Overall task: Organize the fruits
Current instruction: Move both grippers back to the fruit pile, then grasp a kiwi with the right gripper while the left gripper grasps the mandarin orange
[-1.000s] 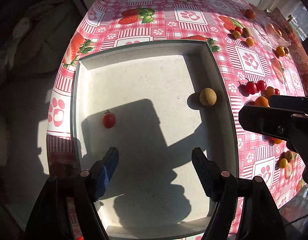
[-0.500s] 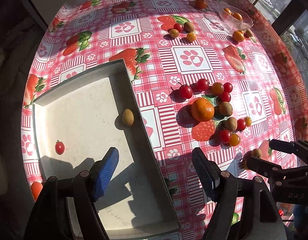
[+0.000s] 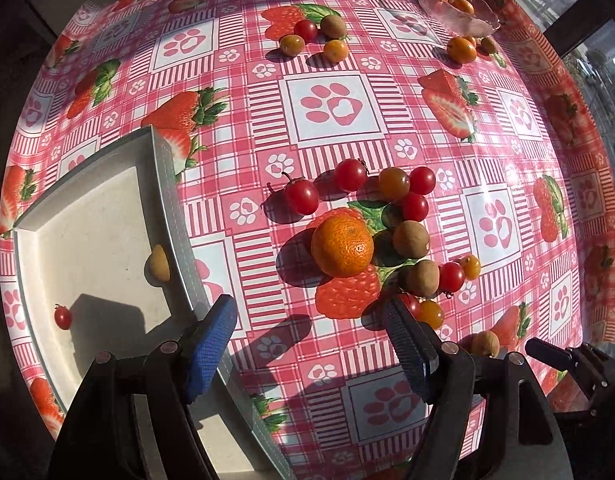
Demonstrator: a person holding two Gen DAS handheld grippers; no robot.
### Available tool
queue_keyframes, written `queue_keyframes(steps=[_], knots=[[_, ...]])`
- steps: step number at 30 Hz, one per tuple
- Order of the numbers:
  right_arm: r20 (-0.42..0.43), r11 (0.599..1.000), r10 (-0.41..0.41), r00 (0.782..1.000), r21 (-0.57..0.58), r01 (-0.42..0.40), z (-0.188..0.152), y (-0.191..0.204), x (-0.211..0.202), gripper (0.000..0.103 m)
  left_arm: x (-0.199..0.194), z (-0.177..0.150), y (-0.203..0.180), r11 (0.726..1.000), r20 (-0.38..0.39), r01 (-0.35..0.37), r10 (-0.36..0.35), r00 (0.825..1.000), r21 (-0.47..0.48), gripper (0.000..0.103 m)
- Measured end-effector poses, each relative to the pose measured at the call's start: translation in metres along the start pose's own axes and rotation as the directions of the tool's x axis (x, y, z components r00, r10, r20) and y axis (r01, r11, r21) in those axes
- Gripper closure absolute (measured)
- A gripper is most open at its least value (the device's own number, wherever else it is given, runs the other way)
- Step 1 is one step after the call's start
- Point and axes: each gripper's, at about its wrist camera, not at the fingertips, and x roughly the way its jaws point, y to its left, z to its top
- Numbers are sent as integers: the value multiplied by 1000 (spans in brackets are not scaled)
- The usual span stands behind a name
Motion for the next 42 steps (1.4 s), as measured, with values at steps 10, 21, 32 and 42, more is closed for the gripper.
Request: queue_keyframes(steps=[10, 21, 32, 42], knots=[[-28, 999, 41, 999, 5, -41, 12, 0, 13, 45, 25, 17, -3, 998, -29, -13, 11, 1000, -64, 27], [-52, 999, 13, 999, -33, -15, 16, 24, 21, 74, 35, 25, -13, 997, -20, -37, 36, 999, -71, 38], [-5, 998, 68, 998, -17, -68, 16, 11, 4, 74, 20, 19, -9, 999, 11, 19, -18, 1000, -40, 64], [9, 998, 63, 998, -15, -63, 18, 15, -6, 74, -8, 5, -4, 998, 73, 59, -58, 996, -9, 64]])
